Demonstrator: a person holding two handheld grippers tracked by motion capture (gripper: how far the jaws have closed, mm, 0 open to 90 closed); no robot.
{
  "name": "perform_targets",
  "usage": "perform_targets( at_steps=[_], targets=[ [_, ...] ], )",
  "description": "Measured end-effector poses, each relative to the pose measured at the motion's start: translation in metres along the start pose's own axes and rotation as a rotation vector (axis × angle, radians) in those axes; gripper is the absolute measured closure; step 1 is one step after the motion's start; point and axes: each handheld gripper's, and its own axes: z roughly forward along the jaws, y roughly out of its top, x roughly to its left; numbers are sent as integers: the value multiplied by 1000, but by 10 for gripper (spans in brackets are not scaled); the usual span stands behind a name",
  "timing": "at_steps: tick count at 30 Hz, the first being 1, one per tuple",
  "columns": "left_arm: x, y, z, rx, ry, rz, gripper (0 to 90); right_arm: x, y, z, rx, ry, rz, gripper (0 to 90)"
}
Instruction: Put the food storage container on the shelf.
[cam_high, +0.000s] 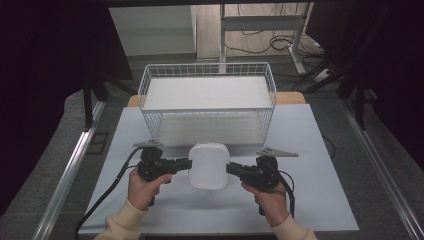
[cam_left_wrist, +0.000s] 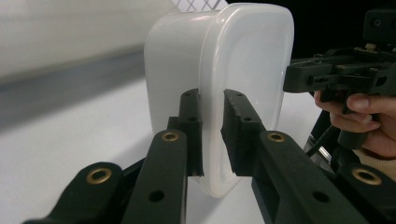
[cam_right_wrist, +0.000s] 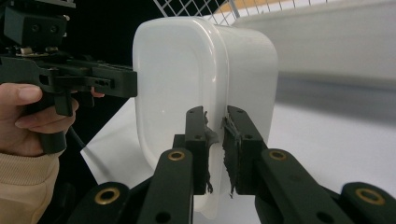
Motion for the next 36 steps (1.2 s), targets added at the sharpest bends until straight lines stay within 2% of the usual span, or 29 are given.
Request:
perform_targets(
  at_steps=[15,28,36],
  targets=[
    [-11,43,-17,-58,9,55,795,10,49,-7,-41,6,-76,799],
    [-17,69,-23,-86,10,78,797,10,75,-12,-62,10,-95,798],
    [-21,93,-31,-115,14,95,797,16,101,-16,-77,7,-122,798]
  ],
)
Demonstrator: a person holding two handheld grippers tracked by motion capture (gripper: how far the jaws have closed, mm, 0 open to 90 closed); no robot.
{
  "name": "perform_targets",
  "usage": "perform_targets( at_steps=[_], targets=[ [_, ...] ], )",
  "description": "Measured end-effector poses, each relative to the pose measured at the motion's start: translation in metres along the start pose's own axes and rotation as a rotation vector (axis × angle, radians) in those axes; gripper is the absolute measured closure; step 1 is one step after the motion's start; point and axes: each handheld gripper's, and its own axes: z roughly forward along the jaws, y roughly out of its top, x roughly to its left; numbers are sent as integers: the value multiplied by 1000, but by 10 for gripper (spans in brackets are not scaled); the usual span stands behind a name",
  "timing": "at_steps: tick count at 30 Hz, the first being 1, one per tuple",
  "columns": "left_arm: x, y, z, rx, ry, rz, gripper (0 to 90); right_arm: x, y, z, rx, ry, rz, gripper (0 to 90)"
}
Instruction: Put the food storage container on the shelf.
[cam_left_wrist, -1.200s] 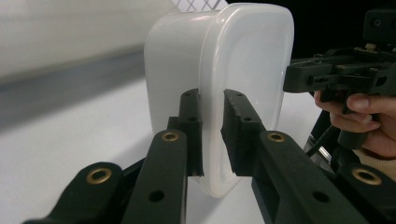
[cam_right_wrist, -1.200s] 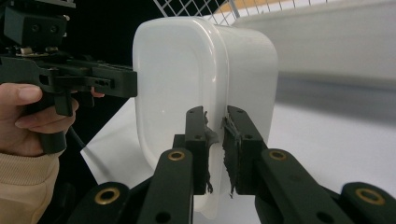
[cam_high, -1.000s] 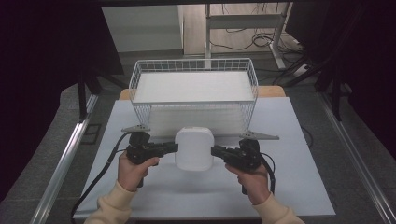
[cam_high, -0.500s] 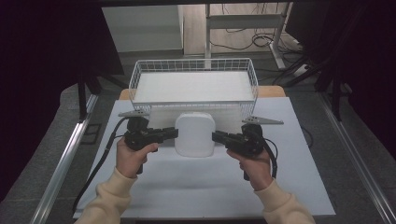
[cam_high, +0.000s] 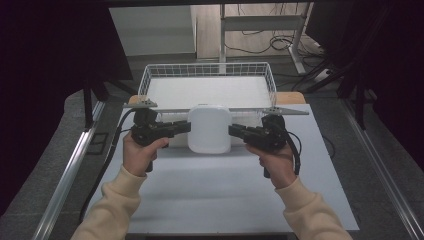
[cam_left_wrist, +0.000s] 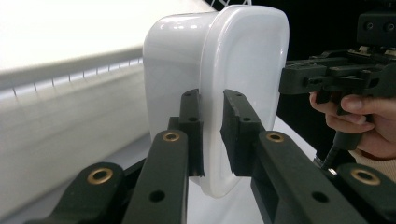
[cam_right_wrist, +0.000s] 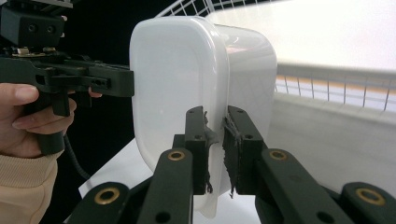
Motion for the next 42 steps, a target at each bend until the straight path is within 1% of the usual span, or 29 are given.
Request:
perform_targets(
  at_steps=[1,3,7,8,9,10,11,12,13,14,15,18,19,22,26,27,28,29,30,31,32,33,34,35,36,37,40,41,42],
  targets=[
    [0,3,-1,-4,1,1,797,1,9,0,1,-2,-6,799],
    [1,9,-2,-15,-1,5,798,1,11,0,1,-2,-7,798],
    [2,25,-6,-30,0,0,798,2,32,1,-4,1,-23,799],
    [2,25,-6,-30,0,0,798,2,32,1,-4,1,-23,799],
    [2,32,-8,-37,2,8,798,3,41,2,-1,-1,-31,799],
    [2,32,-8,-37,2,8,798,3,41,2,-1,-1,-31,799],
    [4,40,-9,-38,6,17,797,4,50,3,2,-4,-43,799],
    [4,40,-9,-38,6,17,797,4,50,3,2,-4,-43,799],
    [4,43,-10,-41,7,13,797,4,59,4,1,-7,-51,799],
    [5,47,-10,-45,8,15,797,4,59,4,1,-7,-51,799],
    [8,55,-11,-48,8,17,797,4,67,6,1,-7,-51,799],
    [9,61,-12,-50,14,15,796,4,75,8,2,-10,-54,799],
    [12,69,-12,-52,12,10,797,3,83,9,0,-10,-51,799],
    [14,75,-12,-52,11,8,796,2,90,12,3,-7,-48,799],
    [24,87,-8,-48,10,-16,796,-5,104,19,24,-8,-39,799],
    [32,91,-5,-37,0,-40,796,-9,111,23,36,-5,-20,799],
    [32,91,-5,-37,0,-40,796,-9,111,23,36,-5,-20,799],
    [40,95,0,-24,-3,-71,796,-16,117,30,61,-6,-1,799],
    [40,95,0,-24,-3,-71,796,-16,117,30,61,-6,-1,799],
    [47,99,5,-12,1,-90,796,-23,121,37,85,-9,22,798],
    [47,99,5,-12,1,-90,796,-23,121,37,85,-9,22,798],
    [54,101,9,0,2,-112,796,-29,124,43,100,-11,44,797],
    [54,101,9,0,2,-112,796,-29,124,43,100,-11,44,797],
    [58,102,12,6,-1,-130,796,-36,126,49,112,-13,64,796],
    [61,102,14,12,-1,-142,796,-36,126,49,112,-13,64,796],
    [67,104,18,23,-3,-163,796,-41,127,54,129,-13,93,795],
    [72,104,21,35,-1,-178,796,-45,128,59,143,-12,112,794],
    [76,107,23,32,-14,-198,796,-50,129,62,150,-12,140,791],
    [76,107,23,32,-14,-198,797,-50,129,62,150,-12,140,791]
  ],
)
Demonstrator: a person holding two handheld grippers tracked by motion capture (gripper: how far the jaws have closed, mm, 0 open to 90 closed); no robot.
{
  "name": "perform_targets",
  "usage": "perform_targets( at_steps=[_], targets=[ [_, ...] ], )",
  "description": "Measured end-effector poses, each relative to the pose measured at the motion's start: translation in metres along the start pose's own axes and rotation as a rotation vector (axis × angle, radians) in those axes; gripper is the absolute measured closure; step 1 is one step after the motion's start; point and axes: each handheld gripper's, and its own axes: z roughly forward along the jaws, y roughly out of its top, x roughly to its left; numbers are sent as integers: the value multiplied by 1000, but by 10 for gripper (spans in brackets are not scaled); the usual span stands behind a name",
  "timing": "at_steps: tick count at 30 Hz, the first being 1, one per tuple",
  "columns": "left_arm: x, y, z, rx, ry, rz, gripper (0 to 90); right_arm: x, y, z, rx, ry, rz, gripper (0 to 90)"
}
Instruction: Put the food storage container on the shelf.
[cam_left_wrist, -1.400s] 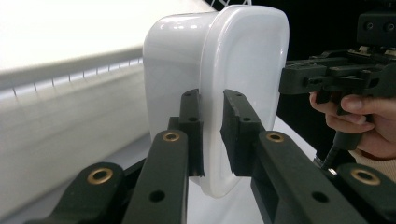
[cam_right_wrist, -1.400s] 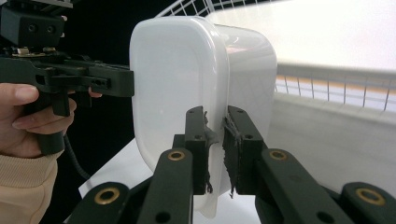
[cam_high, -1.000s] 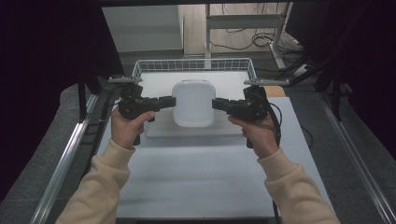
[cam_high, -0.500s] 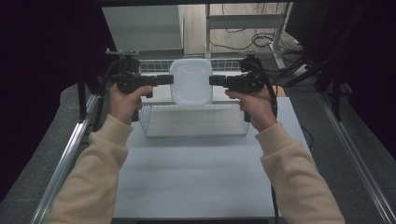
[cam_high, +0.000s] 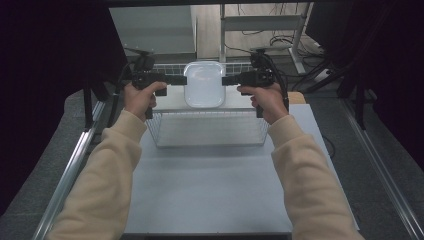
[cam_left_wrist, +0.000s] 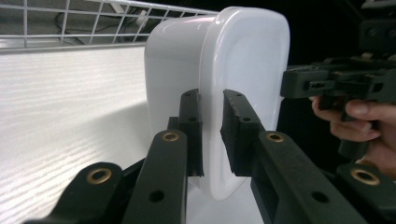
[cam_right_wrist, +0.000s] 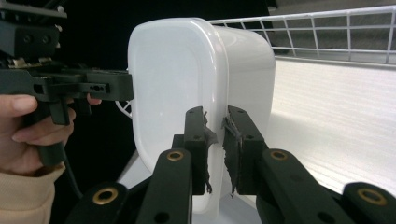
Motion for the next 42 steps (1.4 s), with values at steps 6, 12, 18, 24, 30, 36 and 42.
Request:
perform_targets(
  at_steps=[6,12,18,24,30,36,42],
  targets=[
    [17,13,8,20,-35,-90,794,-11,9,9,12,8,75,760],
    [34,24,18,33,-57,-191,775,-23,19,21,30,3,147,720],
    [51,28,26,39,-83,-268,757,-36,26,33,37,11,246,701],
    [61,25,33,28,-122,-312,747,-48,26,39,14,15,286,694],
    [58,23,33,5,-103,-299,627,-44,25,38,1,-1,261,585],
    [38,19,14,-52,13,-162,426,-21,19,22,-87,-73,84,352],
    [13,-10,-14,-93,80,-25,346,-4,-9,-6,-114,-60,-106,298]
  ],
)
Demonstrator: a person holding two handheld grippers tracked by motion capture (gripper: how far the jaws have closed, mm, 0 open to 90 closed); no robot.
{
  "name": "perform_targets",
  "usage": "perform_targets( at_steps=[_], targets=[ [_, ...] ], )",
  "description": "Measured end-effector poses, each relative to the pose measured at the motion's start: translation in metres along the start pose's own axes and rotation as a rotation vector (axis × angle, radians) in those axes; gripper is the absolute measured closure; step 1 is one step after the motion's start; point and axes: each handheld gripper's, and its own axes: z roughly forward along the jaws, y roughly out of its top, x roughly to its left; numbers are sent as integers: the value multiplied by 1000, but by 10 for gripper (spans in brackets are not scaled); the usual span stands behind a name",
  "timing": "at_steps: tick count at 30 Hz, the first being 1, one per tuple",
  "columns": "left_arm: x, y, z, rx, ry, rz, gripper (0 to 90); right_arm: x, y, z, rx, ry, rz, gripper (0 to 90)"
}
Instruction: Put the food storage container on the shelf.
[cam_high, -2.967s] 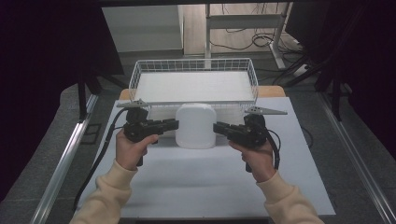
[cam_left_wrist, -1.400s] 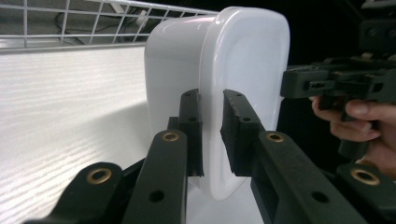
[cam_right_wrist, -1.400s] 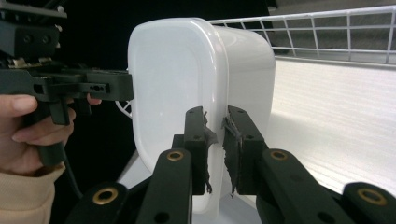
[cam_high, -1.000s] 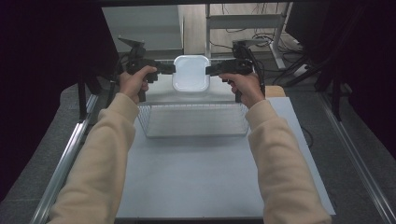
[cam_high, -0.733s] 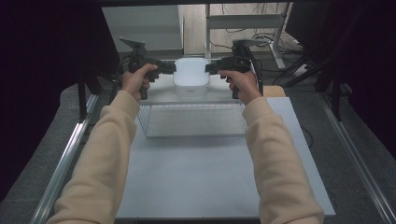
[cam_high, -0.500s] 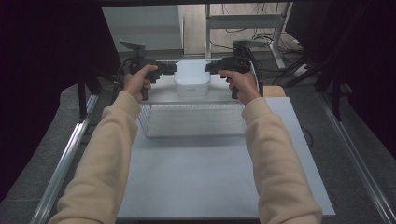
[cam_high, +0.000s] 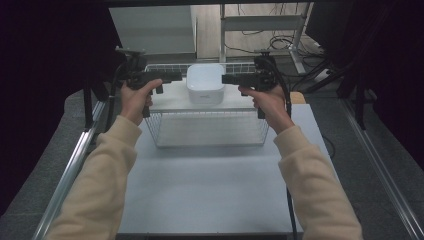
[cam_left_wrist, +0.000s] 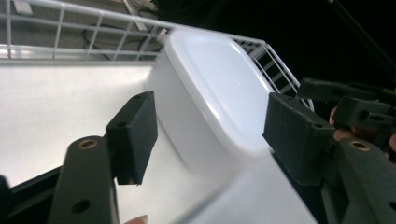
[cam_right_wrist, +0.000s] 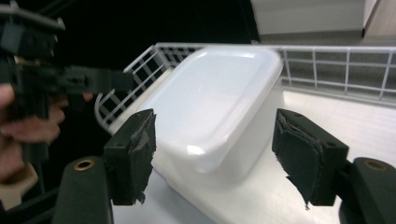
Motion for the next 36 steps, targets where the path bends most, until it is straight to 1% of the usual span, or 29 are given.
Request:
perform_targets(
  at_steps=[1,2,4,5,6,8,10,11,12,13,14,15,16,17,18,19,20,21,22,23,24,25,26,27,31,34,35,36],
  targets=[
    [-6,-11,-10,-6,18,47,331,6,-12,-10,1,3,-44,289],
    [-6,-11,-10,-6,18,47,326,6,-12,-10,1,3,-44,289],
    [-12,-27,-21,-11,38,95,323,9,-25,-21,-9,22,-74,286],
    [-16,-44,-31,-13,43,136,317,12,-39,-31,-19,40,-95,285],
    [-16,-44,-31,-13,43,136,315,12,-39,-31,-19,40,-95,285],
    [-20,-64,-42,-16,40,170,315,15,-56,-45,-32,51,-124,284],
    [-22,-79,-49,-13,48,194,313,16,-71,-55,-40,47,-141,283],
    [-22,-90,-52,-10,54,205,311,16,-80,-61,-50,42,-155,282],
    [-22,-96,-53,-2,57,209,311,16,-92,-68,-52,32,-171,278],
    [-21,-112,-56,17,59,221,305,14,-110,-76,-55,13,-189,277],
    [-21,-112,-56,17,59,221,304,14,-110,-76,-55,13,-189,277],
    [-20,-127,-57,28,68,231,297,10,-129,-84,-46,-6,-204,273],
    [-20,-127,-57,28,68,231,294,10,-129,-84,-46,-6,-204,273],
    [-19,-137,-57,36,69,236,290,5,-147,-90,-43,-24,-206,273],
    [-18,-144,-57,47,70,240,290,5,-147,-90,-43,-24,-206,273],
    [-17,-152,-57,58,76,243,283,2,-155,-92,-37,-28,-200,273],
    [-15,-160,-57,59,86,243,277,-1,-164,-93,-32,-31,-193,273],
    [-12,-167,-57,66,94,241,274,-7,-179,-95,-11,-46,-190,272],
    [-10,-174,-57,79,100,240,274,-7,-179,-95,-11,-46,-190,272],
    [-6,-184,-56,88,111,235,271,-13,-192,-95,3,-60,-180,272],
    [-6,-184,-56,88,111,235,271,-13,-192,-95,3,-60,-180,272],
    [-2,-191,-55,103,120,232,269,-19,-203,-94,17,-62,-165,272],
    [-2,-191,-55,103,120,232,267,-19,-203,-94,17,-62,-165,272],
    [1,-196,-54,108,131,228,266,-23,-210,-92,33,-64,-163,272],
    [1,-196,-54,102,127,227,266,-22,-211,-91,33,-69,-168,272],
    [1,-198,-53,103,133,234,262,-19,-209,-92,19,-73,-192,260],
    [2,-200,-52,107,140,240,256,-18,-210,-92,11,-79,-207,239],
    [2,-200,-52,107,140,240,254,-18,-210,-92,11,-79,-207,239]
  ],
)
